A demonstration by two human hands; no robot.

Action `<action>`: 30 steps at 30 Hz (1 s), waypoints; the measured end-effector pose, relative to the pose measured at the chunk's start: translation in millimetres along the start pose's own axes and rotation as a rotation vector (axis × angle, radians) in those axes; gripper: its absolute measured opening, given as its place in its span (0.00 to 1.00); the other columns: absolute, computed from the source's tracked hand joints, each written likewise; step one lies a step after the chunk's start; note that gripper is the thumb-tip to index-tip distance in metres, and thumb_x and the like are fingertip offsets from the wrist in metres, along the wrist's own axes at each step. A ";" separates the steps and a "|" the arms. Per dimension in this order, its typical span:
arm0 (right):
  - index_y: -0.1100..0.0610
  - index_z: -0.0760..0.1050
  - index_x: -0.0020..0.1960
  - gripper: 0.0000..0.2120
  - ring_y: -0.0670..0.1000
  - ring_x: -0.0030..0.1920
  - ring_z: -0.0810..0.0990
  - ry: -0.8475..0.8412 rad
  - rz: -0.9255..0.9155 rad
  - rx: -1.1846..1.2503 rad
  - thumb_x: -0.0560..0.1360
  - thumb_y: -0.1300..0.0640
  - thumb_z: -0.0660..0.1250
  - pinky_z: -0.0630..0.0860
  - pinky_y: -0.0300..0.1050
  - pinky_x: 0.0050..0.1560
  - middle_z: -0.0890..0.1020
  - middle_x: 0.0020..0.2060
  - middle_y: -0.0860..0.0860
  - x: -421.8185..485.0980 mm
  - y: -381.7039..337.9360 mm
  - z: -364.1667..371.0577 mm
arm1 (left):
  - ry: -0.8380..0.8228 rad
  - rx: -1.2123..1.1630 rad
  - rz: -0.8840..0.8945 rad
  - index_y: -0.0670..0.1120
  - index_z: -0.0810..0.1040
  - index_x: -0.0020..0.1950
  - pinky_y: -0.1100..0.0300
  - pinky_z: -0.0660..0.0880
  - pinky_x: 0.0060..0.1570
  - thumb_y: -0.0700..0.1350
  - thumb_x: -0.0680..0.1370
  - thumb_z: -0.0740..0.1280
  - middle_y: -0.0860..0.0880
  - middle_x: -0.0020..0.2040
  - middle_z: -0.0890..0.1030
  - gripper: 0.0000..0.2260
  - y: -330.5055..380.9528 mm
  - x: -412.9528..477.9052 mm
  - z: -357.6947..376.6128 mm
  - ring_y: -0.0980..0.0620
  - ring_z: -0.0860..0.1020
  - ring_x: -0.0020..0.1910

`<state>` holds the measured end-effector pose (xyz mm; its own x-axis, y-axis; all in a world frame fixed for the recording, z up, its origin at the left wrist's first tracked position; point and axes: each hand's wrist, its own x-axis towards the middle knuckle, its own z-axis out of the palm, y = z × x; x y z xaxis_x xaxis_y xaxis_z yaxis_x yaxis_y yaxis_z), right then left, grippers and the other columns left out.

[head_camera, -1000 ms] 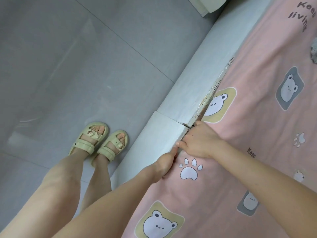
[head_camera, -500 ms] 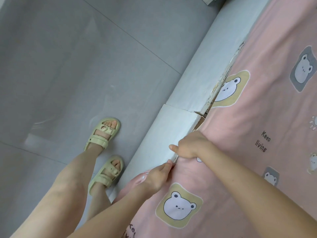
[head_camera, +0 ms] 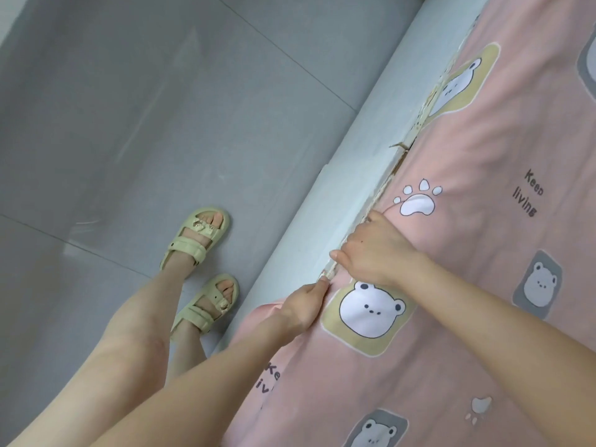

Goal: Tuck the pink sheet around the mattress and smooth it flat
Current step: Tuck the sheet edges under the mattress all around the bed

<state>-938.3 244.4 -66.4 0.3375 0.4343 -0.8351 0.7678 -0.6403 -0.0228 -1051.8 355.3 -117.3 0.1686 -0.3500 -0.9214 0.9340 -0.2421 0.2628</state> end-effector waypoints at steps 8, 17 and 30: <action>0.55 0.74 0.59 0.26 0.54 0.65 0.72 -0.336 0.099 0.113 0.82 0.44 0.41 0.66 0.46 0.54 0.77 0.63 0.55 18.1 -31.7 1.7 | 0.099 0.010 0.191 0.52 0.76 0.55 0.77 0.66 0.48 0.57 0.80 0.55 0.59 0.47 0.79 0.15 -38.6 -34.4 -9.1 0.59 0.76 0.48; 0.57 0.74 0.59 0.30 0.56 0.63 0.72 -0.370 0.163 0.214 0.80 0.40 0.40 0.66 0.47 0.53 0.76 0.62 0.56 -4.3 -22.2 -6.7 | 0.113 -0.276 0.223 0.49 0.72 0.33 0.69 0.62 0.23 0.43 0.79 0.63 0.56 0.25 0.69 0.14 -96.2 -43.4 12.6 0.58 0.65 0.24; 0.57 0.71 0.66 0.32 0.56 0.67 0.70 -0.435 0.235 0.223 0.80 0.38 0.41 0.66 0.47 0.59 0.72 0.68 0.55 5.8 -32.2 -13.9 | -0.231 -0.031 -0.198 0.62 0.71 0.62 0.63 0.68 0.51 0.65 0.79 0.47 0.54 0.56 0.78 0.20 -103.4 -42.1 -12.0 0.55 0.76 0.51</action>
<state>-953.5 276.3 -62.8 0.1931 -0.0091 -0.9811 0.5488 -0.8279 0.1158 -1151.7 406.0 -109.1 -0.0907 -0.4957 -0.8637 0.9514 -0.2995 0.0720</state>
